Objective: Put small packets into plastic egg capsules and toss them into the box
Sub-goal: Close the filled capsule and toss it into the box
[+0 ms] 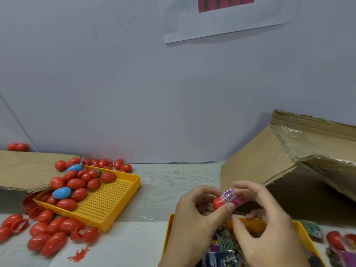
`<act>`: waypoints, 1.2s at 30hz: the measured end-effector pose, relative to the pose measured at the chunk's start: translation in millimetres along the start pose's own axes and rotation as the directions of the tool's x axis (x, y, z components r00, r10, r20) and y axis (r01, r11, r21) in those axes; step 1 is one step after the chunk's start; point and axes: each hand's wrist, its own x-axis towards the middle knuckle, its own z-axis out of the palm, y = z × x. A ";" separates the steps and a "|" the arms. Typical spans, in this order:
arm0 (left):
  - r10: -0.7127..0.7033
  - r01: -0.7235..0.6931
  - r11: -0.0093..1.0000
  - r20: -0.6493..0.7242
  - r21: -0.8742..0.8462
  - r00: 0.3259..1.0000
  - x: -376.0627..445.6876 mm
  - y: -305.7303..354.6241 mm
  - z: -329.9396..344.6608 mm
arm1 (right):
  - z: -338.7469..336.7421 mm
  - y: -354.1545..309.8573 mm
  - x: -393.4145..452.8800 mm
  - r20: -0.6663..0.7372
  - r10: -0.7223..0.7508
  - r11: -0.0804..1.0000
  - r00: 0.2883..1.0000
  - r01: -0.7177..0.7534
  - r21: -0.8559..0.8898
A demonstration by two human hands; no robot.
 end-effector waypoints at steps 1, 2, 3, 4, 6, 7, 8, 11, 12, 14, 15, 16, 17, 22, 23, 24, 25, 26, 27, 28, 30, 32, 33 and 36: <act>0.001 -0.001 1.000 0.001 0.009 1.000 0.0 -0.2 0.3 | 0.9 -1.0 -0.3 0.003 -0.029 0.998 1.000 0.029 -0.056; 0.003 -0.003 1.000 0.005 0.019 1.000 -0.3 -0.4 0.5 | 1.7 -2.2 -0.4 0.008 -0.051 0.994 0.999 0.051 -0.101; 0.005 -0.005 1.000 0.009 0.027 1.000 -0.4 -0.7 0.8 | 2.3 -3.7 -0.2 0.011 -0.065 0.988 0.998 0.066 -0.139; 0.005 -0.005 0.999 0.014 0.032 1.000 -0.3 -1.2 0.9 | 2.7 -4.7 0.1 0.011 -0.078 0.983 0.997 0.078 -0.168; 0.006 -0.007 0.999 0.021 0.046 1.000 -0.2 -2.9 1.5 | 2.7 -5.6 0.8 0.007 -0.105 0.972 0.994 0.104 -0.212; 0.011 -0.012 0.998 0.024 0.057 1.000 -0.2 -3.6 1.9 | 2.4 -5.9 1.2 0.008 -0.114 0.967 0.993 0.112 -0.231; 0.017 -0.019 0.997 0.024 0.070 1.000 -0.4 -4.3 2.5 | 2.2 -5.8 1.4 0.011 -0.120 0.961 0.993 0.118 -0.248; 0.024 -0.025 0.996 0.016 0.082 1.000 0.5 -6.2 3.8 | 0.8 -4.2 1.4 -0.008 -0.156 0.946 0.988 0.147 -0.290; 0.020 -0.021 0.997 0.016 0.081 1.000 0.8 -6.5 4.0 | 0.8 -3.8 1.3 -0.018 -0.166 0.945 0.986 0.154 -0.289; 0.014 -0.015 0.997 0.022 0.076 1.000 1.2 -6.8 4.0 | 0.9 -2.8 1.2 -0.036 -0.178 0.947 0.983 0.161 -0.279; 0.011 -0.013 0.997 0.024 0.076 1.000 1.0 -6.9 4.1 | 1.2 -2.0 1.1 -0.042 -0.183 0.947 0.982 0.165 -0.276; 0.009 -0.011 0.997 0.025 0.075 1.000 0.8 -6.9 4.1 | 1.5 -1.1 1.2 -0.046 -0.190 0.946 0.981 0.170 -0.277; 0.005 -0.007 0.997 0.023 0.072 1.000 0.4 -7.0 4.3 | 1.7 -0.5 1.0 -0.048 -0.193 0.945 0.980 0.173 -0.277; -0.017 0.016 1.000 0.034 0.022 0.999 0.0 -7.4 4.5 | 1.6 0.9 0.8 -0.042 -0.184 0.954 0.982 0.168 -0.250; -0.015 0.014 1.000 0.045 0.011 0.999 0.1 -7.3 4.3 | 1.9 0.9 0.9 -0.038 -0.180 0.955 0.983 0.165 -0.248; -0.009 0.009 1.000 0.057 0.007 0.998 0.0 -7.1 4.1 | 2.1 0.9 0.7 -0.032 -0.177 0.955 0.984 0.163 -0.249; 0.000 -0.001 1.000 0.069 0.013 0.998 -0.1 -6.8 4.1 | 2.2 0.9 0.7 -0.031 -0.177 0.953 0.984 0.163 -0.254; 0.011 -0.013 1.000 0.078 0.019 0.997 -0.2 -6.1 4.2 | 2.3 0.9 0.4 -0.037 -0.178 0.952 0.983 0.163 -0.260; 0.021 -0.022 1.000 0.080 0.017 0.997 -0.6 -5.3 4.5 | 2.1 0.6 0.4 -0.045 -0.178 0.951 0.983 0.160 -0.263; 0.027 -0.028 1.000 0.078 0.009 0.997 -0.6 -4.1 4.8 | 1.9 0.3 0.6 -0.050 -0.175 0.953 0.983 0.157 -0.259; 0.029 -0.030 1.000 0.073 0.005 0.997 -1.1 -2.9 5.4 | 1.0 0.8 0.7 -0.046 -0.176 0.956 0.983 0.159 -0.248; 0.033 -0.033 0.999 0.065 0.004 0.997 -1.4 -2.1 5.9 | 1.0 1.6 0.7 -0.045 -0.176 0.954 0.983 0.159 -0.254; 0.034 -0.034 0.999 0.057 -0.001 0.998 -1.4 -1.6 6.1 | 1.2 1.8 0.7 -0.047 -0.173 0.954 0.984 0.155 -0.256; 0.026 -0.025 1.000 0.033 -0.014 0.999 -1.4 -0.2 6.4 | 1.4 2.2 0.4 -0.054 -0.163 0.958 0.985 0.145 -0.247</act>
